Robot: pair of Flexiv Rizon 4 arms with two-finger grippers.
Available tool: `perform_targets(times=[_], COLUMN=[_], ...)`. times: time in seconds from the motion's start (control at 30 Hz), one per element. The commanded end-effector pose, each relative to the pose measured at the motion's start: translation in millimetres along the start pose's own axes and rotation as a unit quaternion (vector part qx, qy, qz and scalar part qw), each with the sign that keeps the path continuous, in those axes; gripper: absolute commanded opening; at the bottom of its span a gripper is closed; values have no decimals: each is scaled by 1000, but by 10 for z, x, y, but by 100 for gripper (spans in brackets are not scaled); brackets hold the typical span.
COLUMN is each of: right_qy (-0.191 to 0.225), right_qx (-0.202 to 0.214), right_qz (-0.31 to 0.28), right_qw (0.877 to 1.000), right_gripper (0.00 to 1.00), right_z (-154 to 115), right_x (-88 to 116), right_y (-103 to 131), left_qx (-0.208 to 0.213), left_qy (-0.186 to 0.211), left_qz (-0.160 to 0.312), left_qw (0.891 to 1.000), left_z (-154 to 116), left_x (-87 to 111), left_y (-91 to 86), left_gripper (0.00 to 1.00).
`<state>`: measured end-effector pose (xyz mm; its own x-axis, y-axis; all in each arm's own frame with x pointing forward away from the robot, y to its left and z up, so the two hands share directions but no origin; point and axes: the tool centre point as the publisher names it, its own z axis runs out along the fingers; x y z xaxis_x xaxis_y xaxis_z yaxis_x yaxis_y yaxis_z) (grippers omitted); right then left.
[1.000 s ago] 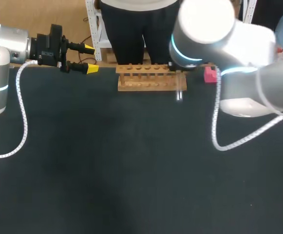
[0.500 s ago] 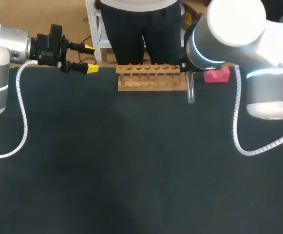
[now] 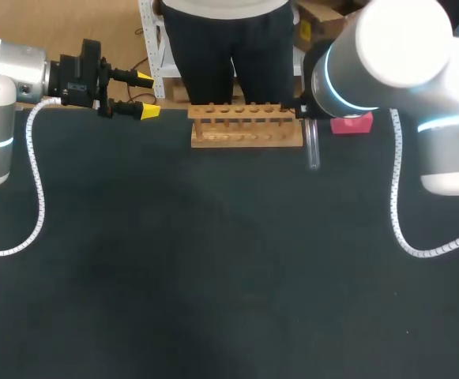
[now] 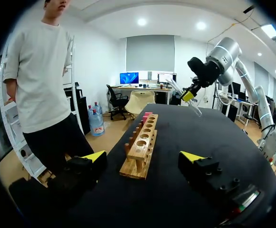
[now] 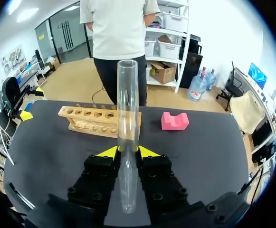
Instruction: Grasp the test tube, adjust it, and insert it.
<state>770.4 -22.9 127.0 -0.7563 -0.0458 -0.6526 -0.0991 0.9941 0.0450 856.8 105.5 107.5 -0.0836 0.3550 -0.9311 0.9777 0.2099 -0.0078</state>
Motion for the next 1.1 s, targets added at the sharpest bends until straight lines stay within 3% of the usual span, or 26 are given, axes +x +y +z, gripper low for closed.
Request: perform_targets(times=[0.03,0.43,0.87,1.1], right_qy=[-9,-9,-102,-172], right_qx=[0,0,-13,-22], right_qz=[1,1,6,6], right_qw=[1000,1000,995,985], right_gripper=[0,0,0,0], right_z=[-3,-3,70,86], right_x=[25,25,-303,-539], right_y=[-9,-9,229,339], left_qx=[0,0,0,0], left_qy=[0,0,0,0], left_qz=[1,1,1,1], left_qw=[1000,1000,1000,1000], left_z=[1,1,1,1], left_x=[6,6,6,6], left_y=[5,5,5,5], left_gripper=[100,100,100,100])
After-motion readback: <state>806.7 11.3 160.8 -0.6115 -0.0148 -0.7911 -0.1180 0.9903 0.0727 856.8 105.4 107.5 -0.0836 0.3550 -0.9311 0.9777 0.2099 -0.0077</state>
